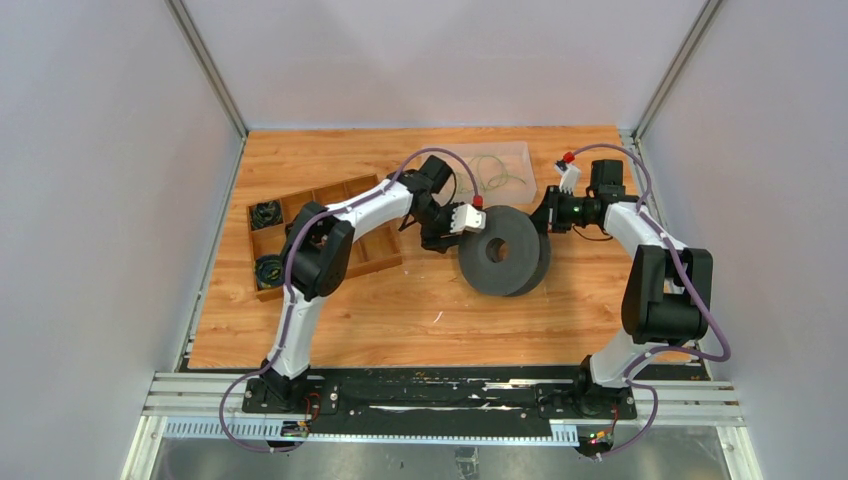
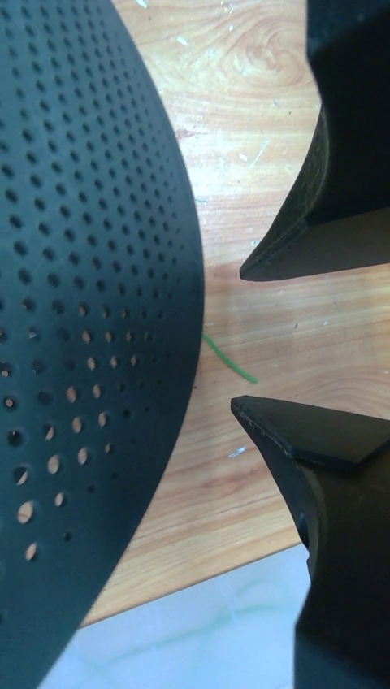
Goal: Wrap the cables
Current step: Wrap the cable around the cable reel.
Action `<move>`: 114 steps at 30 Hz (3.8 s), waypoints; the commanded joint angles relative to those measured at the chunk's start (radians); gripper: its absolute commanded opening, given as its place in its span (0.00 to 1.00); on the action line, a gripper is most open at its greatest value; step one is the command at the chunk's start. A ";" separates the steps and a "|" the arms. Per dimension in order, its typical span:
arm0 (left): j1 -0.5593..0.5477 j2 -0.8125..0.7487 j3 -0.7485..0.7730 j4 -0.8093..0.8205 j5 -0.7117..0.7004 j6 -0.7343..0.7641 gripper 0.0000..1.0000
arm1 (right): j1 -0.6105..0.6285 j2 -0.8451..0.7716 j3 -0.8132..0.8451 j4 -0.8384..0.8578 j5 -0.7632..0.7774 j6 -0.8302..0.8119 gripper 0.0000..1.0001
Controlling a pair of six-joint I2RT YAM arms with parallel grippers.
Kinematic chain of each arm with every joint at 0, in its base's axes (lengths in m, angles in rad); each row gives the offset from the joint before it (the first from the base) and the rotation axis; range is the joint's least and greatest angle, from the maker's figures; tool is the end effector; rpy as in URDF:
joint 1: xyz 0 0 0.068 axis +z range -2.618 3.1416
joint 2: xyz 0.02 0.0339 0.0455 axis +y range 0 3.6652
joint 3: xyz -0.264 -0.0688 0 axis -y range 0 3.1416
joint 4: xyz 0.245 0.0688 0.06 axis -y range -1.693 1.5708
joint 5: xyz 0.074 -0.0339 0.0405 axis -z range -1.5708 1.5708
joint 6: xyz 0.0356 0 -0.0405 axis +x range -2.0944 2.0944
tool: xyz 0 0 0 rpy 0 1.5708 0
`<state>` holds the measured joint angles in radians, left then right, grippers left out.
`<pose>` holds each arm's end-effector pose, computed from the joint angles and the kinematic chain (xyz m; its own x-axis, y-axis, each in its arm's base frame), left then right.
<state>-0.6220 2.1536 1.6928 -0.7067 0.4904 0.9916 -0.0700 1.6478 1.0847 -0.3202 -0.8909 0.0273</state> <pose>0.3582 -0.2774 0.1818 0.1467 0.8032 -0.5773 0.9892 -0.1150 0.0913 0.3418 0.0038 0.2222 -0.7829 0.0721 -0.6180 -0.4271 0.6600 0.6181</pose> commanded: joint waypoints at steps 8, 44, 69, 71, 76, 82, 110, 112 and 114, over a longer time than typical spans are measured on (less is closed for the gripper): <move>0.001 0.104 0.084 -0.098 0.025 -0.010 0.56 | -0.016 0.020 0.027 -0.032 0.035 -0.075 0.01; -0.111 -0.147 -0.474 0.375 0.089 -0.518 0.01 | -0.020 -0.018 -0.117 0.202 0.146 0.185 0.01; -0.186 -0.190 -0.641 0.792 0.244 -0.870 0.00 | -0.016 -0.030 -0.230 0.347 0.220 0.250 0.01; -0.198 -0.194 -0.640 0.819 0.237 -0.874 0.00 | -0.016 -0.024 -0.239 0.361 0.224 0.250 0.01; -0.238 -0.203 -0.654 0.872 0.243 -0.866 0.00 | -0.014 -0.001 -0.242 0.377 0.230 0.231 0.01; -0.245 -0.222 -0.664 0.886 0.264 -0.849 0.11 | -0.014 0.034 -0.213 0.342 0.211 0.160 0.01; 0.091 -0.350 -0.485 0.342 0.197 -0.743 0.68 | -0.014 0.107 -0.108 0.260 0.180 0.029 0.01; 0.108 -0.309 -0.461 0.372 0.226 -0.801 0.69 | -0.014 0.103 -0.111 0.259 0.178 0.029 0.01; 0.119 -0.276 -0.433 0.387 0.233 -0.807 0.69 | -0.014 0.098 -0.115 0.257 0.177 0.028 0.01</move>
<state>-0.5228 1.8088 1.2140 -0.3256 0.7048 0.2737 -0.0792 1.7248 0.9752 -0.0212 -0.8455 0.1921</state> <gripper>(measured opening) 0.687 0.019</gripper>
